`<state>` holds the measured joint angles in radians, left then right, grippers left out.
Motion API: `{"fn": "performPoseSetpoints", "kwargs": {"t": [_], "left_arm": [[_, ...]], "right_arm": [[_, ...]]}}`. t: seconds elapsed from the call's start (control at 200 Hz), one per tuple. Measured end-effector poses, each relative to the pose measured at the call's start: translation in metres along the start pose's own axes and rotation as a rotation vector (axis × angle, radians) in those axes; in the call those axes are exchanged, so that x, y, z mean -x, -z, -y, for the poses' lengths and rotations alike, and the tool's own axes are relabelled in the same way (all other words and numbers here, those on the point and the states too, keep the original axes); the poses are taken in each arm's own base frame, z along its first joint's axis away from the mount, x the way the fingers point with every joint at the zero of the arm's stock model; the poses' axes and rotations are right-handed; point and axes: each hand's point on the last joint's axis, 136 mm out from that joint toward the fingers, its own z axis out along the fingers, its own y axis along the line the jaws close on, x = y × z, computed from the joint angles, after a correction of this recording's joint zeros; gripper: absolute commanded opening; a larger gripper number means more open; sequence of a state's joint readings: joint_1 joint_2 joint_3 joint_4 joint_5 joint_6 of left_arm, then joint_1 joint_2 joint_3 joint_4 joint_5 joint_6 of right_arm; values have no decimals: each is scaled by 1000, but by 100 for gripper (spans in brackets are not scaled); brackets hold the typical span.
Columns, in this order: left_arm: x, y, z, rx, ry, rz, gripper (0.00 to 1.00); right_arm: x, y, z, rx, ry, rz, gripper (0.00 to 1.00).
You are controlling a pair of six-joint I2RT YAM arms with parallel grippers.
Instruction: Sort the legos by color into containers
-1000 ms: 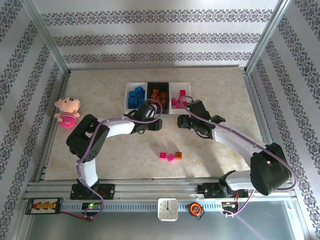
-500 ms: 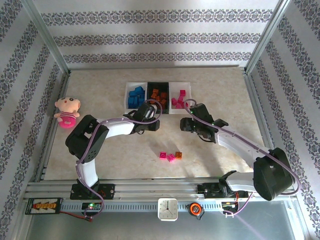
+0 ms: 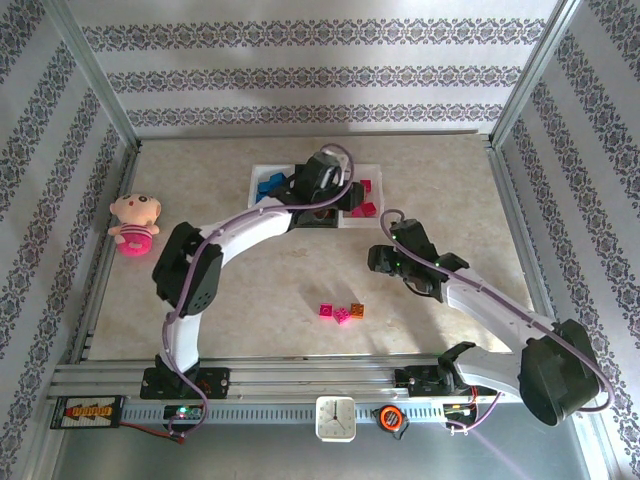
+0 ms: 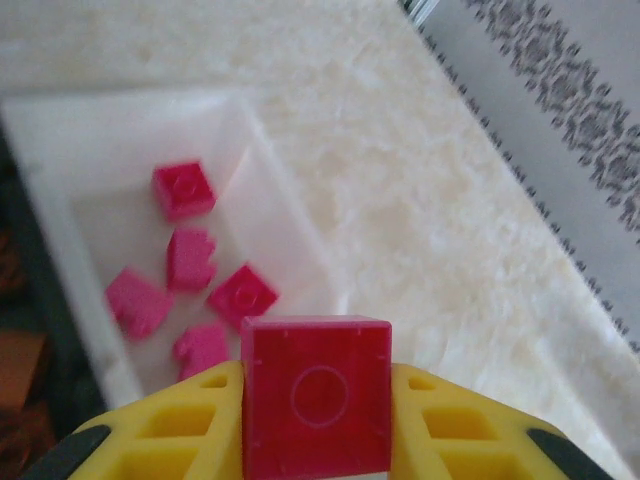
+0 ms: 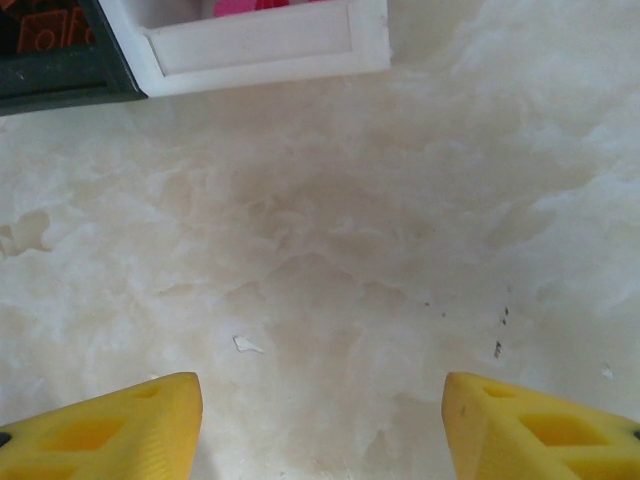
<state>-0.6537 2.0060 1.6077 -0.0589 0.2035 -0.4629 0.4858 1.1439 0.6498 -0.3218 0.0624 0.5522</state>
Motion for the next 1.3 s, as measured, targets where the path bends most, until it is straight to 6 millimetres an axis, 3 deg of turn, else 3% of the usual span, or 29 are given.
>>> {"fn": "performPoseSetpoints", "kwargs": {"t": [0.1,0.18,0.295,0.395,0.545,0.635,0.705,0.924,1.084,1.304], "left_arm": [[5,-29,-2,2,0,-3,32],[-2,-51,-9,15,4,-31,34],[-16,-76,-20,39,13,-76,46],[-22,-83,-24,48,21,-101,57],[-7,-77,-14,28,28,-78,71],[1,-62,-5,3,29,-62,78],[3,-40,2,-14,34,-53,82],[4,65,22,-88,41,43,88],[-32,118,11,-88,59,52,89],[-98,153,-25,-2,97,-13,92]], "right_arm": [[-6,2,3,4,-1,-2,65],[-10,4,3,20,-2,-5,66],[-16,7,1,47,-2,-11,67],[-23,10,-2,83,1,-25,68],[-33,12,-14,152,19,-66,68],[-44,13,-26,198,60,-104,68],[-57,11,-35,220,101,-149,68],[-104,9,-45,209,209,-298,65],[-129,10,-42,167,272,-367,64],[-150,6,-25,58,342,-434,65]]}}
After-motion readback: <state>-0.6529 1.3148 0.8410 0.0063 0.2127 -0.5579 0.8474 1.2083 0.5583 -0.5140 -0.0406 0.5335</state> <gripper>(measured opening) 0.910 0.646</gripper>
